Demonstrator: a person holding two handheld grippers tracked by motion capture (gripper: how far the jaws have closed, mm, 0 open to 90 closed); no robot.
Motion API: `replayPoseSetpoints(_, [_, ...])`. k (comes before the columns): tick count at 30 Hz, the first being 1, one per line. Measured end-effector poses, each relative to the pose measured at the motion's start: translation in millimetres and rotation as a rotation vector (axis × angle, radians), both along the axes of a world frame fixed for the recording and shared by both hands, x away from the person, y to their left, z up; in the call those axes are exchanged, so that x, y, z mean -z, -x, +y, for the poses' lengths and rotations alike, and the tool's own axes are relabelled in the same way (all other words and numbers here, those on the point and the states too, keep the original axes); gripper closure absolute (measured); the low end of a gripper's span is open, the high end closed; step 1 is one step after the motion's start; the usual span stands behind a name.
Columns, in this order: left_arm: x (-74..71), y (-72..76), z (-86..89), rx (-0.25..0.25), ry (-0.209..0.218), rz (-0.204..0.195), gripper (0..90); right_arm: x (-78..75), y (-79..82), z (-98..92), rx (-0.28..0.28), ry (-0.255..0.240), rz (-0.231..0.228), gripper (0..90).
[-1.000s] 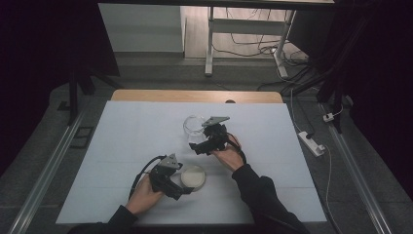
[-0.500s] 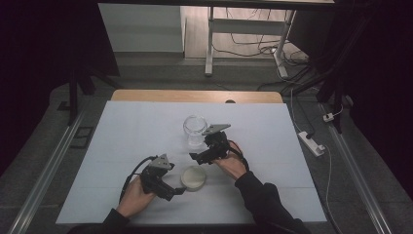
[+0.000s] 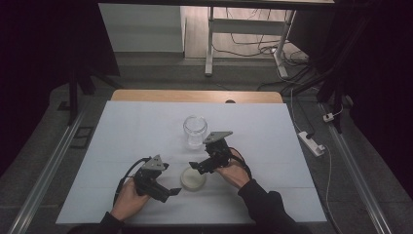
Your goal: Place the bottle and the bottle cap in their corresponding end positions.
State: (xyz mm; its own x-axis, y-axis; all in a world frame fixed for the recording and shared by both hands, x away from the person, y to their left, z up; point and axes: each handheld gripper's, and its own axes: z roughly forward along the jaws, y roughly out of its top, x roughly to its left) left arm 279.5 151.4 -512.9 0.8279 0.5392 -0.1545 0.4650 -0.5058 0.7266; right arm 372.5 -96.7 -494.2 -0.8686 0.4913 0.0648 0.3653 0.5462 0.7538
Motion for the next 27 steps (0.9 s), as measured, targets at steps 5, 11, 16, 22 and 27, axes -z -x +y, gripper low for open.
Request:
replayPoseSetpoints(5, [-0.3,3.6,5.5,-0.019,-0.007,0.006,0.0,-0.4,7.3,-9.1,0.010,-0.004,0.002,0.0])
replayPoseSetpoints(11, [-1.1,8.7,14.0,-0.038,-0.021,0.008,0.0,-1.8,16.4,-21.9,0.018,-0.009,-0.012,0.0])
replayPoseSetpoints(16, [-2.3,14.4,23.5,-0.062,-0.016,0.008,0.0,-1.7,25.4,-32.6,0.025,-0.011,-0.018,0.0])
replayPoseSetpoints(22, [-2.4,22.4,37.3,-0.095,-0.010,0.009,0.0,-2.1,36.4,-43.9,0.037,-0.015,-0.029,0.0])
replayPoseSetpoints(27, [-2.5,30.6,49.8,-0.123,-0.004,0.010,0.0,-1.4,44.6,-54.9,0.048,-0.003,-0.036,0.0])
